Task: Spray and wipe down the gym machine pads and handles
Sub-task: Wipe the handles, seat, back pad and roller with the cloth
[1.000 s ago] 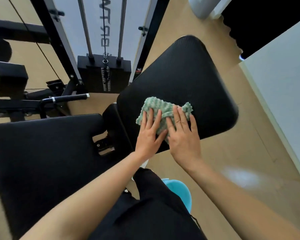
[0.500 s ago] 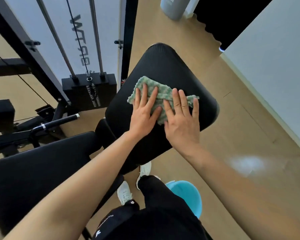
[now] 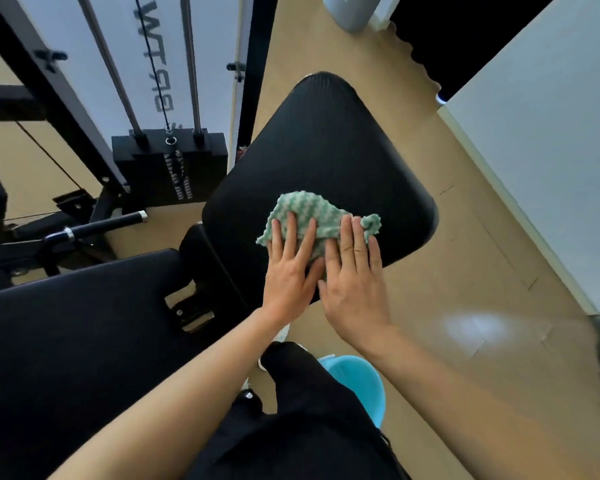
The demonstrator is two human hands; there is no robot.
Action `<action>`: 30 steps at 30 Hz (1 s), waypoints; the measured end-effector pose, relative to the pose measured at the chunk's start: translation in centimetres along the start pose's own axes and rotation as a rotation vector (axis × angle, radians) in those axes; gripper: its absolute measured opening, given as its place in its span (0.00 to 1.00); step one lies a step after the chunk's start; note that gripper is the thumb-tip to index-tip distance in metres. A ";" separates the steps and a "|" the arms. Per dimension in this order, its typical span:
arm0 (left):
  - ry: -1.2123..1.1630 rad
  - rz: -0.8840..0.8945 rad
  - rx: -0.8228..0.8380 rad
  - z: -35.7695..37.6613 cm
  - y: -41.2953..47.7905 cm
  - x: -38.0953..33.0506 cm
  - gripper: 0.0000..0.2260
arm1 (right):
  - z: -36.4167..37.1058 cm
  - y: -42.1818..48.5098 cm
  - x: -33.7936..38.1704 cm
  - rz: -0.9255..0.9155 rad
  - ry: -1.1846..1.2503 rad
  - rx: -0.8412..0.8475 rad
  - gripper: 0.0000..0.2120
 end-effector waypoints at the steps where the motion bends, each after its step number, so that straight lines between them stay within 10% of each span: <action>1: -0.018 -0.075 0.001 0.4 -1.9 1.2 0.30 | 0.9 -0.7 1.1 -0.043 -0.002 0.040 0.35; 22: -0.162 -0.692 -0.013 -3.1 -1.1 27.3 0.30 | 13.1 12.1 22.3 -0.770 -0.277 0.334 0.36; 30: -0.322 -0.885 -0.012 2.6 -14.9 25.2 0.34 | 16.6 1.6 22.4 -1.129 -0.376 0.458 0.33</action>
Point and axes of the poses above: each hand's wrist, its own y-axis towards the middle knuckle, its own z-axis out of the palm, x = y × z, the point moved 9 cm from there along y, towards the middle knuckle, and after that the axes turned 9 degrees about -x, right-handed, at the moved point
